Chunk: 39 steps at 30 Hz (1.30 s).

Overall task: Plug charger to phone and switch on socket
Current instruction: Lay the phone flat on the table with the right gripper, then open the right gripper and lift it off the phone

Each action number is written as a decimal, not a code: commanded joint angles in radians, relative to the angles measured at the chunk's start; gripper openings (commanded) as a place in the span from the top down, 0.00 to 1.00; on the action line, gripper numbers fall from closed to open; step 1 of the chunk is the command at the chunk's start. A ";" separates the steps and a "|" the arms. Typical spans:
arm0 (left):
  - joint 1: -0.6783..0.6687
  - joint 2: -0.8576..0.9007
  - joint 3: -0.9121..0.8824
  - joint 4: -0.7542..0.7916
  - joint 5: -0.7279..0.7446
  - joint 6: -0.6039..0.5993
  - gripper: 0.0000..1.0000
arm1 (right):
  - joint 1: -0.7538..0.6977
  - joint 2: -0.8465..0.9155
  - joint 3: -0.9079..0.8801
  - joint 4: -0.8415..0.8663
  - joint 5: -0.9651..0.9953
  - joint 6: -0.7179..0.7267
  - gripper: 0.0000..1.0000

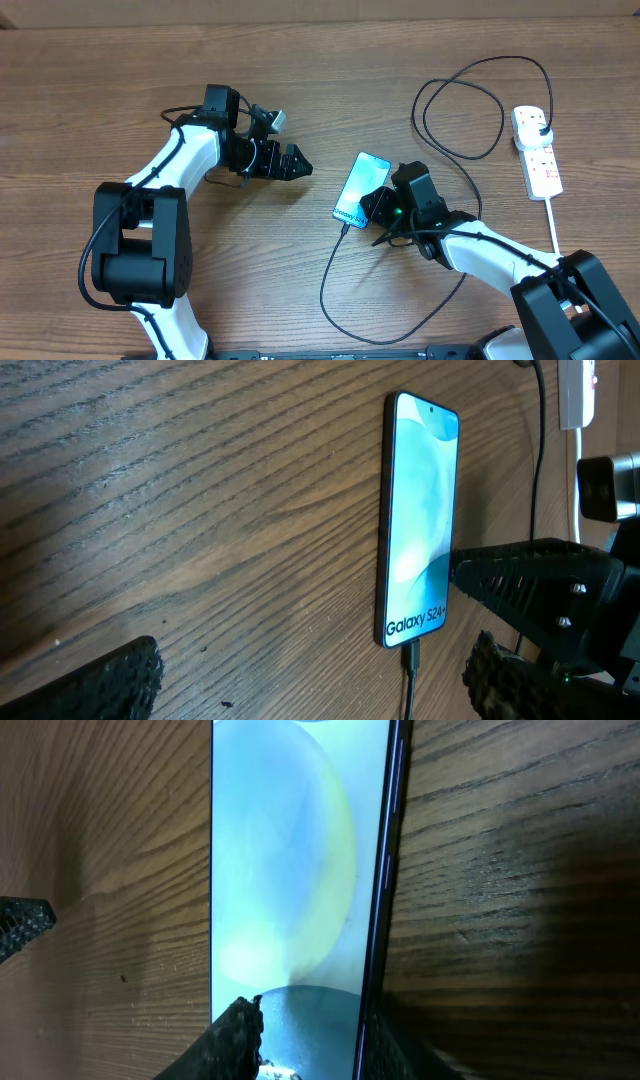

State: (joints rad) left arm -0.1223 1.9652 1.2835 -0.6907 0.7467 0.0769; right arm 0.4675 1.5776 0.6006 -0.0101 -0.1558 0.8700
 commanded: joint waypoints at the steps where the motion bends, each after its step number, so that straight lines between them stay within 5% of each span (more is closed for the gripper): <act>1: 0.004 -0.002 0.007 0.000 0.001 0.005 0.00 | 0.006 0.003 -0.001 0.009 0.009 -0.002 0.65; 12: 0.004 -0.002 0.007 0.000 0.000 0.005 0.00 | 0.005 0.003 0.002 -0.008 -0.020 -0.003 0.59; 21: 0.004 -0.002 0.007 0.000 0.000 0.005 0.00 | -0.065 0.002 0.207 -0.416 -0.029 -0.076 0.34; 27: 0.004 -0.002 0.007 0.000 0.001 0.005 0.00 | -0.094 0.002 0.379 -0.684 -0.029 -0.139 0.00; 39: 0.004 -0.002 0.007 0.000 0.001 0.005 0.00 | -0.094 0.002 0.387 -0.678 -0.027 -0.139 0.00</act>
State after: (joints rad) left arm -0.1223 1.9652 1.2835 -0.6907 0.7464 0.0769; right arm 0.3794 1.5795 0.9806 -0.6983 -0.1833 0.7425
